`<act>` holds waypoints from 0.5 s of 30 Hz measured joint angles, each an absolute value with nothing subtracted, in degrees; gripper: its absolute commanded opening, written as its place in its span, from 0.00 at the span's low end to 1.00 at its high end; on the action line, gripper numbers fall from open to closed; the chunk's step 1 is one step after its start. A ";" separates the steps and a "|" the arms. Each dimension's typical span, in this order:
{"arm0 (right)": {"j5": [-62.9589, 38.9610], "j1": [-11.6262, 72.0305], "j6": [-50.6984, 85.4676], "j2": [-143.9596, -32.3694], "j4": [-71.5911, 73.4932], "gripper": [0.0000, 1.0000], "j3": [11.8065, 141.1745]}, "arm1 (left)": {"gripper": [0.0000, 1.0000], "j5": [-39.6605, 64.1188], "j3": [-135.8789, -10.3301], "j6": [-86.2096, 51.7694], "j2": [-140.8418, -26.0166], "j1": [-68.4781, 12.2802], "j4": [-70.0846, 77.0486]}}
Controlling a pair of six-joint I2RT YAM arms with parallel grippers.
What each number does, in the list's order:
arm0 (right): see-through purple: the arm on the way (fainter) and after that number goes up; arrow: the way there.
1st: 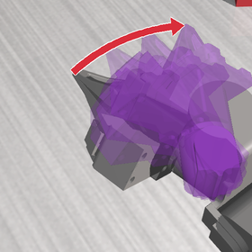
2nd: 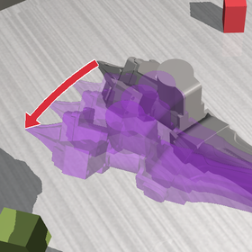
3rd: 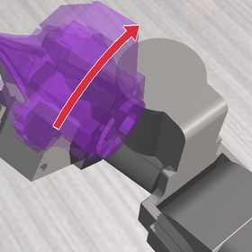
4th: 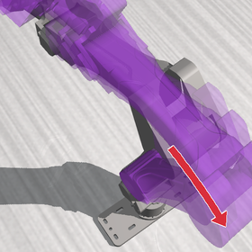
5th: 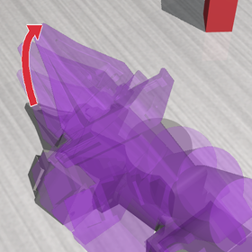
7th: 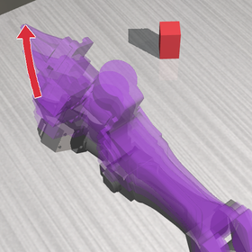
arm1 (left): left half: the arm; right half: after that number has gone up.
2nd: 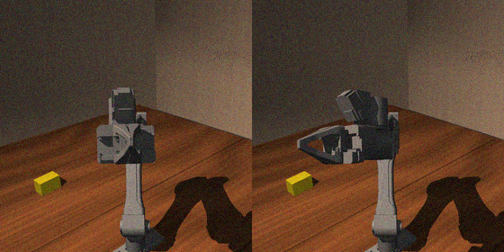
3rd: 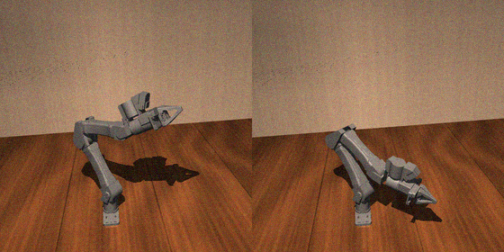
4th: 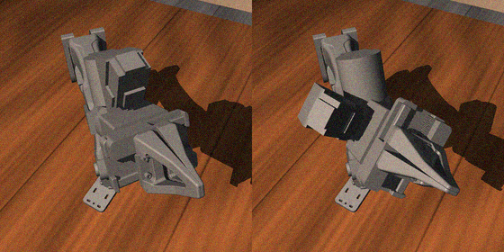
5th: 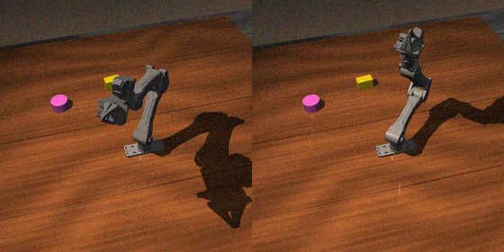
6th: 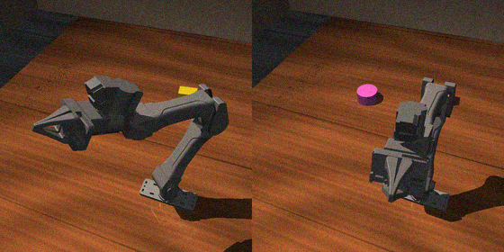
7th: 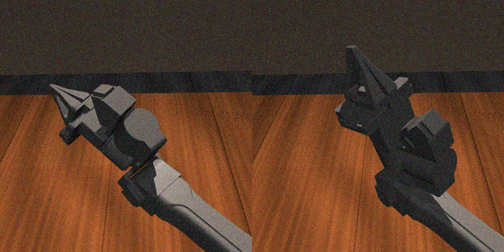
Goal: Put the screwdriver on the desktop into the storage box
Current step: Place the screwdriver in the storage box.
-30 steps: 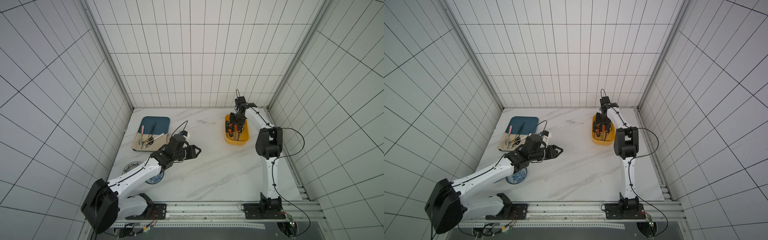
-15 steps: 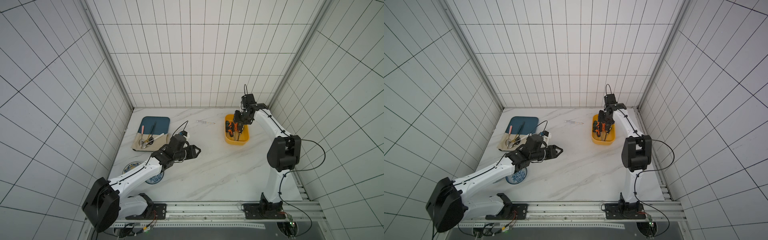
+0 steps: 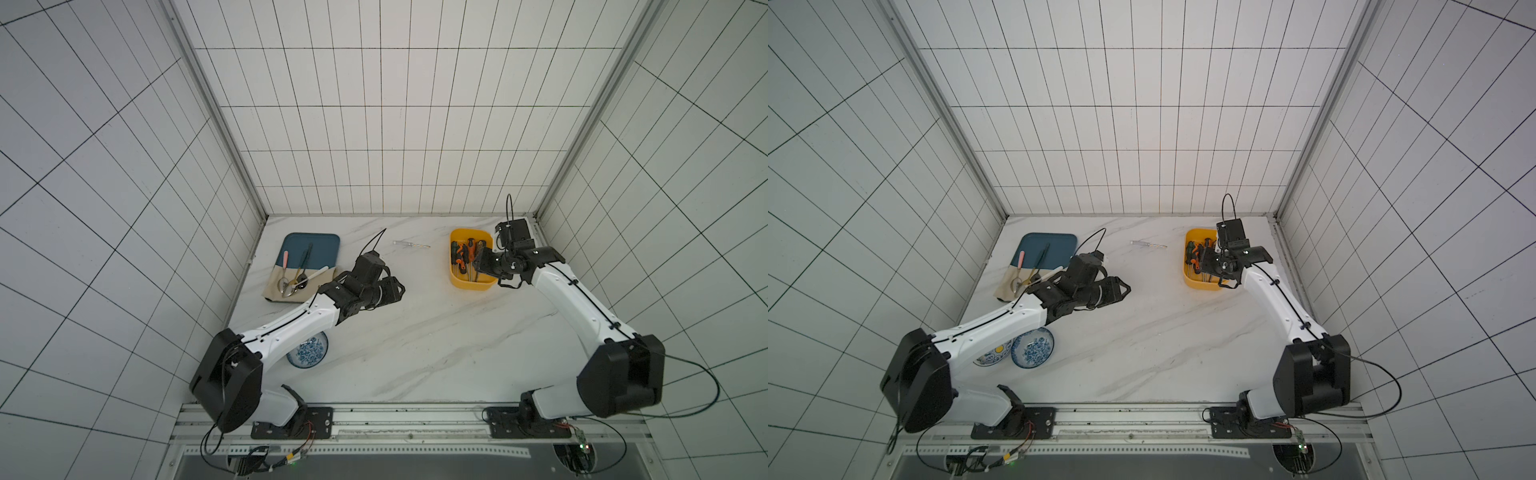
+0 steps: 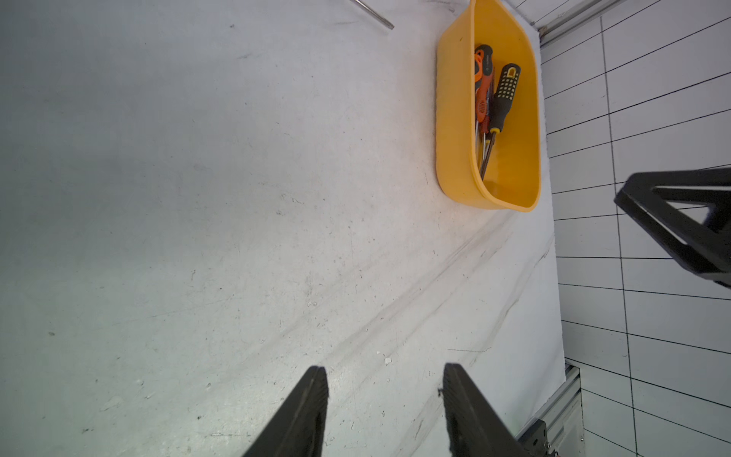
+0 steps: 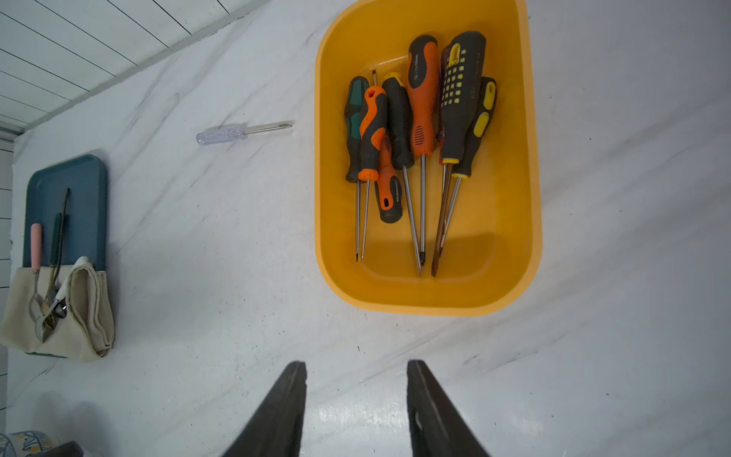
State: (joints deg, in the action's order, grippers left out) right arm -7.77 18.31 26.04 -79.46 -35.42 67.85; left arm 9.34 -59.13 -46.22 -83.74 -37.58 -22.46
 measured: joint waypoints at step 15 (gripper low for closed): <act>-7.53 20.78 28.34 -61.60 -35.00 0.46 53.54 | 0.56 7.09 -90.70 -47.70 -112.44 -30.52 -36.51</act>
State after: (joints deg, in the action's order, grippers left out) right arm -7.53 20.78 28.34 -61.60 -35.00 53.54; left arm 7.09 -90.70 -47.70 -112.44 -30.52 -36.51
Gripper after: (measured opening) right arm 0.456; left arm 0.566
